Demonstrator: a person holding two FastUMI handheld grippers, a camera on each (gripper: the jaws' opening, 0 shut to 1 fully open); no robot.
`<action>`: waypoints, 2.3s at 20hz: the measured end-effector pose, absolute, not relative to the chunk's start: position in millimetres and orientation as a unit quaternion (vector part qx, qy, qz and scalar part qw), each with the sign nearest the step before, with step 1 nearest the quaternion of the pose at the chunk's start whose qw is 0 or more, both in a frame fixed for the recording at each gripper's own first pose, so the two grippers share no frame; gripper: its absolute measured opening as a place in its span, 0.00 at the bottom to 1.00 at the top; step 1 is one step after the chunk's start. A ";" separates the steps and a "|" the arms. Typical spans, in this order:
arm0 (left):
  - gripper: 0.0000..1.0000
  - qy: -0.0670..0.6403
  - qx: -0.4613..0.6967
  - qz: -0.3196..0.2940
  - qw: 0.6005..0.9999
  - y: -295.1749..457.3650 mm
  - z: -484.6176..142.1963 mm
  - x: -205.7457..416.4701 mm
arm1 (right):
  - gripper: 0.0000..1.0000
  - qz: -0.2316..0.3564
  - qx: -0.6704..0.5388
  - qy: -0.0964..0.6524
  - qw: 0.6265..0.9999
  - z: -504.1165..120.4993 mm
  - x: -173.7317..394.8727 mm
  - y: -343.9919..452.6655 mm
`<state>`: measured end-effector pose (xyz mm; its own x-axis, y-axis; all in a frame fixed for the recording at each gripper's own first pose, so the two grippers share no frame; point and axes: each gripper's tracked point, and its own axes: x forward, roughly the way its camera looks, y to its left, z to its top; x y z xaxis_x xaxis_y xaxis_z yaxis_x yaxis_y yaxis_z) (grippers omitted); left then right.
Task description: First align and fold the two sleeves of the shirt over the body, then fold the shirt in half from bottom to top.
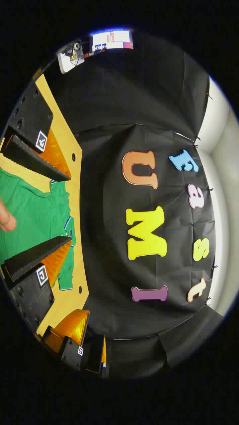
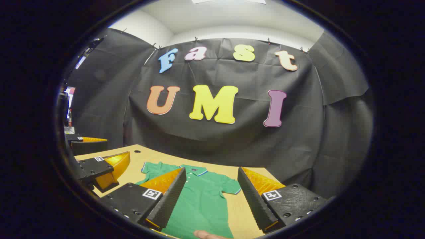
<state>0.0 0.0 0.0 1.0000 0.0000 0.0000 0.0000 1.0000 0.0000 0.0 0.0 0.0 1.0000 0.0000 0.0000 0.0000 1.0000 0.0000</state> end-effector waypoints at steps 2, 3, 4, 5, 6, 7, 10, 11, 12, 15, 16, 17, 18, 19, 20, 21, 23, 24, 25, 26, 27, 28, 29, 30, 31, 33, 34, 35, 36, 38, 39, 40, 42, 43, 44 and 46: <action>1.00 0.006 -0.004 0.011 1.000 9.7 -2.9 2.1 | 0.96 0.006 0.012 0.006 1.000 -1.3 2.2 3.4; 1.00 0.009 -0.008 0.016 1.000 12.4 -4.1 4.1 | 0.95 0.007 0.015 0.010 1.000 -2.7 4.8 3.0; 1.00 0.015 -0.014 0.020 1.000 15.2 -6.1 5.5 | 0.94 0.006 0.016 0.012 1.000 -2.6 6.1 1.2; 1.00 0.019 -0.020 0.021 0.999 17.0 -8.1 7.9 | 0.95 0.004 0.015 0.013 1.000 -3.5 7.1 -0.4; 1.00 0.022 -0.025 0.022 0.999 18.0 -9.6 8.8 | 0.95 0.000 0.013 0.015 1.000 -4.8 8.8 -3.7; 1.00 0.024 -0.027 0.024 0.999 20.6 -10.7 9.8 | 0.95 0.000 0.013 0.017 1.000 -7.5 10.6 -5.3; 1.00 0.026 -0.033 0.029 0.999 24.4 -11.2 10.6 | 0.95 0.002 0.015 0.023 1.000 -11.9 12.0 -6.4; 1.00 0.028 -0.037 0.027 0.999 23.9 -11.7 10.7 | 0.95 0.002 0.017 0.024 1.000 -12.7 12.2 -6.3; 1.00 0.031 -0.042 0.025 0.998 22.5 -14.2 11.8 | 0.95 0.004 0.018 0.025 1.000 -13.2 12.9 -6.2; 1.00 0.032 -0.041 0.026 0.998 24.9 -13.5 11.4 | 0.95 0.005 0.020 0.030 0.999 -17.3 13.0 -6.7; 1.00 0.032 -0.039 0.027 0.998 24.9 -14.4 11.5 | 0.95 0.006 0.020 0.031 0.999 -18.3 13.5 -7.2; 1.00 0.032 -0.037 0.027 0.998 23.3 -13.9 11.6 | 0.95 0.006 0.021 0.032 0.999 -19.2 14.3 -7.9; 1.00 0.031 -0.036 0.026 0.999 23.0 -13.8 11.6 | 0.95 0.004 0.021 0.032 0.999 -19.1 15.1 -9.8; 1.00 0.032 -0.035 0.025 0.999 22.6 -14.3 11.9 | 0.95 0.002 0.021 0.033 0.999 -21.4 15.3 -11.4; 1.00 0.032 -0.033 0.024 0.999 21.3 -14.9 11.5 | 0.95 0.001 0.021 0.034 0.999 -21.9 16.7 -13.8; 1.00 0.034 -0.030 0.023 0.999 20.5 -14.9 12.4 | 0.95 0.001 0.022 0.036 0.999 -24.6 17.4 -14.3; 1.00 0.033 -0.026 0.023 0.999 19.3 -14.5 11.3 | 0.95 0.001 0.025 0.041 0.999 -29.7 21.5 -17.5; 1.00 0.032 -0.023 0.023 0.999 18.9 -15.0 10.9 | 0.95 -0.001 0.025 0.044 0.999 -32.6 24.0 -20.3; 1.00 0.032 -0.021 0.023 0.999 18.7 -14.6 10.4 | 0.95 -0.003 0.025 0.047 0.999 -37.0 27.3 -23.3; 1.00 0.031 -0.020 0.023 0.999 18.6 -14.5 10.6 | 0.95 -0.009 0.027 0.051 0.998 -40.8 30.4 -27.3; 1.00 0.032 -0.021 0.023 0.999 18.5 -14.6 11.3 | 0.95 -0.011 0.030 0.057 0.998 -46.4 32.5 -30.1; 1.00 0.033 -0.021 0.023 0.999 18.1 -16.8 12.1 | 0.94 -0.010 0.031 0.062 0.998 -50.0 36.3 -31.7; 1.00 0.036 -0.021 0.023 0.999 18.4 -17.7 12.5 | 0.95 -0.011 0.031 0.063 0.997 -51.8 40.9 -33.5; 1.00 0.037 -0.020 0.025 0.999 18.8 -18.2 12.1 | 0.95 -0.013 0.029 0.060 0.998 -51.4 46.6 -37.3; 1.00 0.038 -0.020 0.027 0.999 19.4 -18.5 12.3 | 0.95 -0.016 0.024 0.058 0.998 -52.2 52.0 -41.3; 1.00 0.042 -0.018 0.031 0.998 20.7 -20.0 12.1 | 0.94 -0.023 0.015 0.057 0.998 -54.0 70.0 -49.2; 1.00 0.040 -0.017 0.034 0.998 21.5 -19.1 12.9 | 0.94 -0.024 0.015 0.060 0.998 -55.1 80.1 -51.9; 1.00 0.039 -0.017 0.035 0.998 23.2 -18.6 14.0 | 0.95 -0.024 0.016 0.065 0.997 -57.5 89.2 -55.1; 1.00 0.038 -0.017 0.037 0.998 26.0 -19.2 15.0 | 0.95 -0.021 0.015 0.064 0.998 -56.3 102.4 -57.5; 1.00 0.042 -0.019 0.037 0.998 27.5 -22.4 17.2 | 0.95 -0.031 0.002 0.065 0.997 -59.1 129.8 -70.5; 1.00 0.044 -0.020 0.038 0.998 28.3 -22.9 17.9 | 0.95 -0.041 -0.006 0.067 0.997 -62.6 145.0 -78.6; 1.00 0.045 -0.022 0.039 0.998 30.0 -23.9 19.0 | 0.94 -0.050 -0.009 0.071 0.996 -67.0 158.2 -85.9; 1.00 0.048 -0.024 0.040 0.998 31.8 -27.4 22.3 | 0.95 -0.056 -0.006 0.081 0.995 -79.7 186.1 -94.1; 1.00 0.052 -0.025 0.042 0.997 32.5 -28.9 23.5 | 0.95 -0.065 -0.005 0.091 0.994 -90.9 200.4 -99.8; 1.00 0.054 -0.024 0.043 0.997 33.4 -31.8 24.1 | 0.95 -0.074 -0.010 0.105 0.992 -103.1 214.8 -105.2; 1.00 0.060 -0.023 0.047 0.997 35.2 -35.9 26.7 | 0.96 -0.083 -0.016 0.145 0.986 -133.7 240.3 -113.5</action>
